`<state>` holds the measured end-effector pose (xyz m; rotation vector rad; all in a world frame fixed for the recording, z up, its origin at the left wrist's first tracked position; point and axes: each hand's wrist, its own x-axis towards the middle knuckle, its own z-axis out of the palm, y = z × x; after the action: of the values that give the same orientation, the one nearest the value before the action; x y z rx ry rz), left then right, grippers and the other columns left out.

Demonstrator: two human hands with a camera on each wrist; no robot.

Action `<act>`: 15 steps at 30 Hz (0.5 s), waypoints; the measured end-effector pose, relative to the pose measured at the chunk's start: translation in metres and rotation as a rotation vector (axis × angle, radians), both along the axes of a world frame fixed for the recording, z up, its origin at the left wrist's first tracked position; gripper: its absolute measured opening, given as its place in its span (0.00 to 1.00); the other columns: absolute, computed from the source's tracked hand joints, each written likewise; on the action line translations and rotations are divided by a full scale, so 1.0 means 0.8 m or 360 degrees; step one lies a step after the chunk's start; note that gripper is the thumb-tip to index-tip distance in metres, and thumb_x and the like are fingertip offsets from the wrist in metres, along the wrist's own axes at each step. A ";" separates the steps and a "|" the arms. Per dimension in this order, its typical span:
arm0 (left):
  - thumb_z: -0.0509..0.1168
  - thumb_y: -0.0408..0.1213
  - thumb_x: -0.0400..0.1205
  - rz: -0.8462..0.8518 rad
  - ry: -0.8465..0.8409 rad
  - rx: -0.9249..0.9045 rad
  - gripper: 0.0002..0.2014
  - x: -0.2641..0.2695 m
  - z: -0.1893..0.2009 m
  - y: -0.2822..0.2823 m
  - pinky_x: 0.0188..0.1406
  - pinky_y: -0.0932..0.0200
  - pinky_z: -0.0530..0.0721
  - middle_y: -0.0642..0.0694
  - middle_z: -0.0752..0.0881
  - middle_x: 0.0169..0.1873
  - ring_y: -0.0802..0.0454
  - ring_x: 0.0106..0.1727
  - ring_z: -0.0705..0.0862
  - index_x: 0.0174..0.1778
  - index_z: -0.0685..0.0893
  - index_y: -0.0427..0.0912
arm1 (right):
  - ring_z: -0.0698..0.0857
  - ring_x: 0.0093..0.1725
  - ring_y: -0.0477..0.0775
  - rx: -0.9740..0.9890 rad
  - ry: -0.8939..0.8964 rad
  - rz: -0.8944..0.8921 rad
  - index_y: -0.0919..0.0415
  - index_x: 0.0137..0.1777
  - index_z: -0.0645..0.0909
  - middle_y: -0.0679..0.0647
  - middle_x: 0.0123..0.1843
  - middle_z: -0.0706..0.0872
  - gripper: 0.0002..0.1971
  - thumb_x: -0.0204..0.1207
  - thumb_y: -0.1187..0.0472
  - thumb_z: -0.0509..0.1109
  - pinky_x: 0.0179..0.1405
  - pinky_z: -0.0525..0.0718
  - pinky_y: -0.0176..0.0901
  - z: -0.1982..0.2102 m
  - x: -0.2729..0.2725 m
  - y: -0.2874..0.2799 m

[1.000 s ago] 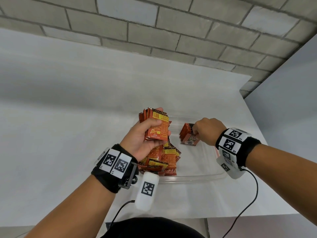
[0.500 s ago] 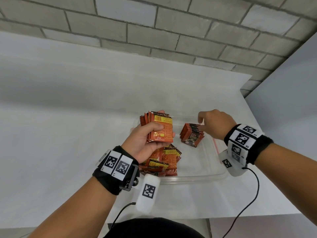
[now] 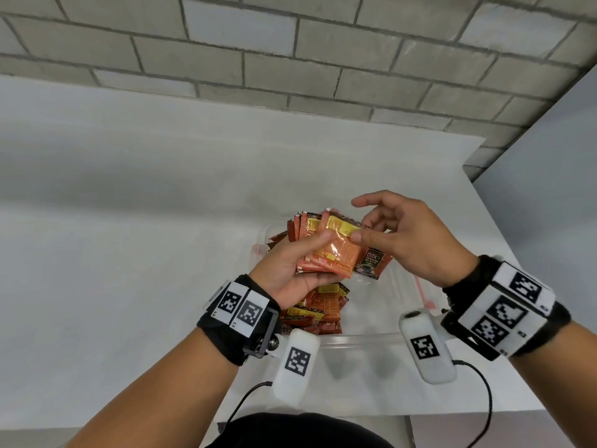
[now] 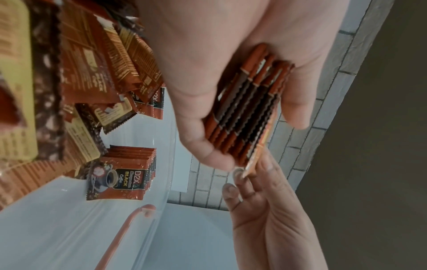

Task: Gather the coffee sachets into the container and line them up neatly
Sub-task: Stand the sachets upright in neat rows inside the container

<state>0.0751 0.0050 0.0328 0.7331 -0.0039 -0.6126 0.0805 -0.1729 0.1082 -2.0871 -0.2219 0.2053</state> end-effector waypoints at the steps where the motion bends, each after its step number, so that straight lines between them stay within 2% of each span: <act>1: 0.86 0.46 0.55 -0.0007 0.0020 0.0021 0.27 0.000 0.000 -0.001 0.46 0.49 0.88 0.39 0.89 0.50 0.45 0.49 0.89 0.50 0.91 0.46 | 0.82 0.38 0.47 0.0002 -0.0097 -0.0044 0.48 0.48 0.81 0.48 0.37 0.84 0.14 0.68 0.65 0.78 0.44 0.82 0.47 0.002 0.000 -0.003; 3: 0.86 0.52 0.49 0.0052 0.0060 0.0023 0.31 0.001 -0.001 -0.002 0.41 0.51 0.89 0.38 0.89 0.45 0.45 0.42 0.89 0.46 0.91 0.42 | 0.81 0.38 0.46 0.0039 -0.0325 -0.0121 0.50 0.41 0.81 0.48 0.37 0.84 0.11 0.69 0.67 0.78 0.40 0.81 0.42 0.008 -0.003 -0.007; 6: 0.87 0.49 0.48 0.0142 0.0111 -0.0085 0.33 0.001 0.000 -0.003 0.39 0.49 0.89 0.36 0.88 0.46 0.42 0.41 0.89 0.47 0.90 0.41 | 0.80 0.39 0.42 -0.0190 -0.0631 0.0028 0.51 0.38 0.80 0.48 0.40 0.82 0.11 0.69 0.66 0.79 0.38 0.78 0.34 0.008 -0.014 -0.007; 7: 0.87 0.47 0.50 0.0157 0.0108 -0.0124 0.33 0.001 0.002 -0.003 0.41 0.48 0.88 0.36 0.88 0.48 0.42 0.44 0.89 0.50 0.90 0.41 | 0.79 0.40 0.41 -0.0313 -0.0701 0.0140 0.51 0.39 0.82 0.48 0.41 0.81 0.09 0.68 0.65 0.79 0.38 0.77 0.32 0.003 -0.019 -0.004; 9: 0.83 0.36 0.59 0.0174 0.0074 -0.0145 0.30 -0.001 0.005 -0.005 0.44 0.48 0.88 0.37 0.88 0.52 0.43 0.48 0.88 0.58 0.85 0.42 | 0.78 0.43 0.42 -0.0498 -0.0727 0.0315 0.54 0.43 0.86 0.47 0.43 0.79 0.06 0.68 0.58 0.79 0.41 0.77 0.35 -0.010 -0.027 -0.001; 11: 0.70 0.29 0.68 0.0196 0.0040 -0.0107 0.22 -0.003 0.008 -0.004 0.41 0.50 0.88 0.39 0.89 0.47 0.46 0.46 0.89 0.60 0.81 0.39 | 0.78 0.45 0.47 -0.0593 -0.0694 0.0394 0.53 0.47 0.88 0.45 0.44 0.78 0.11 0.68 0.49 0.75 0.43 0.77 0.38 -0.016 -0.030 -0.001; 13: 0.63 0.25 0.70 0.0202 0.0025 -0.0081 0.18 -0.004 0.010 -0.003 0.39 0.51 0.88 0.38 0.89 0.44 0.47 0.42 0.89 0.56 0.80 0.37 | 0.78 0.46 0.45 -0.0563 -0.0695 0.0371 0.51 0.48 0.88 0.44 0.43 0.78 0.15 0.69 0.43 0.72 0.43 0.76 0.37 -0.011 -0.029 -0.003; 15: 0.63 0.23 0.70 0.0188 0.0011 -0.0052 0.19 -0.005 0.012 -0.003 0.42 0.49 0.88 0.35 0.87 0.49 0.45 0.43 0.89 0.57 0.81 0.38 | 0.77 0.45 0.42 -0.0516 -0.0756 0.0218 0.52 0.50 0.88 0.46 0.45 0.78 0.15 0.71 0.44 0.70 0.42 0.72 0.32 -0.002 -0.023 -0.005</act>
<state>0.0708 0.0025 0.0421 0.6946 0.0356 -0.5010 0.0625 -0.1768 0.1062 -2.4220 -0.6550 -0.1918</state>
